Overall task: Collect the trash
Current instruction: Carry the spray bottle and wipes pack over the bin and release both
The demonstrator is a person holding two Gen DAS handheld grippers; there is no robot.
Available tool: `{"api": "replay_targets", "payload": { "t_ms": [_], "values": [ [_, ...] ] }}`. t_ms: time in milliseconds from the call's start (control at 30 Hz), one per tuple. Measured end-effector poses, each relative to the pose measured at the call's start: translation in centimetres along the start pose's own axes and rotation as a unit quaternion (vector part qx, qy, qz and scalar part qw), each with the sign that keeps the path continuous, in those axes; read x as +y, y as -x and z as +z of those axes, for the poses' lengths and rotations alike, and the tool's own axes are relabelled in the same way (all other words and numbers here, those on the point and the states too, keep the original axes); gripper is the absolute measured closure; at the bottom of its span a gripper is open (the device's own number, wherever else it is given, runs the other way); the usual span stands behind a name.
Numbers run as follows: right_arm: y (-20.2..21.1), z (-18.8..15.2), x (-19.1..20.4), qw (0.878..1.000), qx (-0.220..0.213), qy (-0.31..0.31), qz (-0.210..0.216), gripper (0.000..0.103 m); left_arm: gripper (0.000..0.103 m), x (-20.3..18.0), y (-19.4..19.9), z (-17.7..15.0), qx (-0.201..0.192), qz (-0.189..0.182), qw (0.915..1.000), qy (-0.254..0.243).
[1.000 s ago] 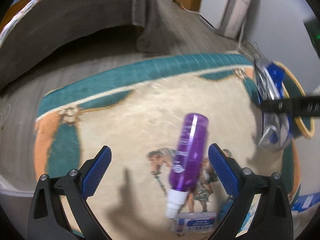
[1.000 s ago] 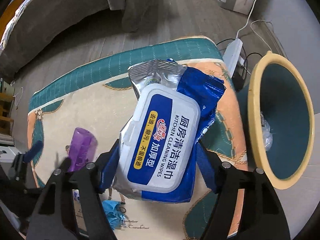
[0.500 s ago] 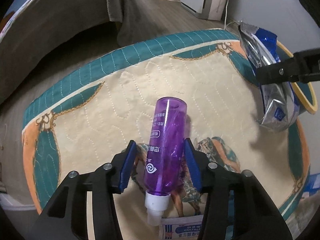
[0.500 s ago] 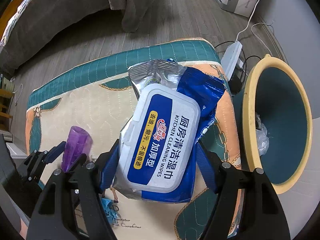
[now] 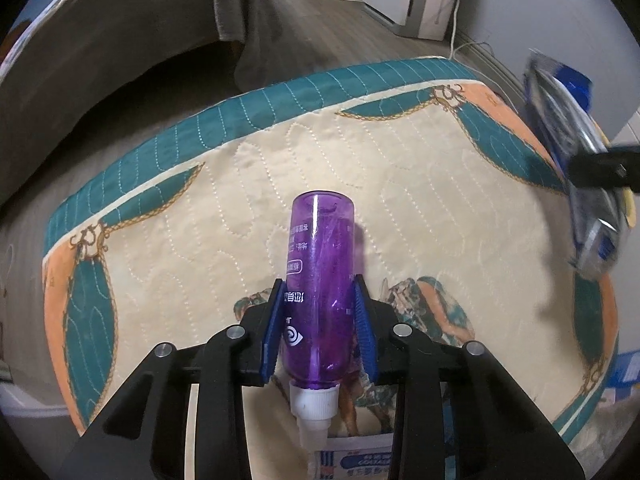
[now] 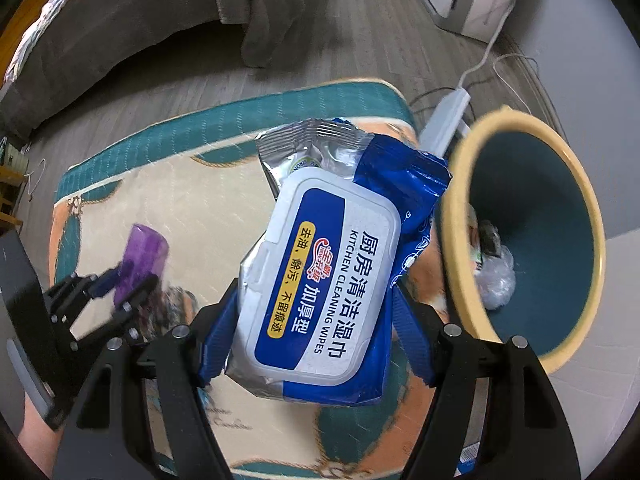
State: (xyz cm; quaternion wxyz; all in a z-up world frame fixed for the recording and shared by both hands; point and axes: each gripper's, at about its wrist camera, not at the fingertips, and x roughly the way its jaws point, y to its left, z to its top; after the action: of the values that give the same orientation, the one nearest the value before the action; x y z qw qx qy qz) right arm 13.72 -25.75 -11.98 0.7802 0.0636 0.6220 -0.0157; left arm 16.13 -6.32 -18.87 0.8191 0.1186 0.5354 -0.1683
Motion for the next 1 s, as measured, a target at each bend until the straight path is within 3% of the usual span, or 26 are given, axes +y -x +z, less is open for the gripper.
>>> {"api": "replay_targets", "payload": {
  "t_ms": [167, 467, 700, 1000],
  "values": [
    [0.9, -0.7, -2.0, 1.000, -0.009, -0.008, 0.000, 0.033, 0.069, -0.7, 0.3, 0.7, -0.007, 0.007, 0.9999, -0.003],
    [3.0, 0.1, -3.7, 0.999, -0.046, -0.008, 0.020, 0.033, 0.069, -2.9, 4.6, 3.4, -0.076, 0.006, 0.9970, -0.012],
    [5.2, 0.6, -6.4, 0.996, -0.079, -0.016, 0.027, 0.033, 0.069, -6.8, 9.2, 5.2, -0.146, -0.005, 0.9876, -0.057],
    [8.4, 0.9, -11.7, 0.992, -0.126, -0.025, -0.005, 0.033, 0.069, -10.7, 12.0, 6.4, -0.184, -0.041, 0.9786, -0.082]
  ]
}}
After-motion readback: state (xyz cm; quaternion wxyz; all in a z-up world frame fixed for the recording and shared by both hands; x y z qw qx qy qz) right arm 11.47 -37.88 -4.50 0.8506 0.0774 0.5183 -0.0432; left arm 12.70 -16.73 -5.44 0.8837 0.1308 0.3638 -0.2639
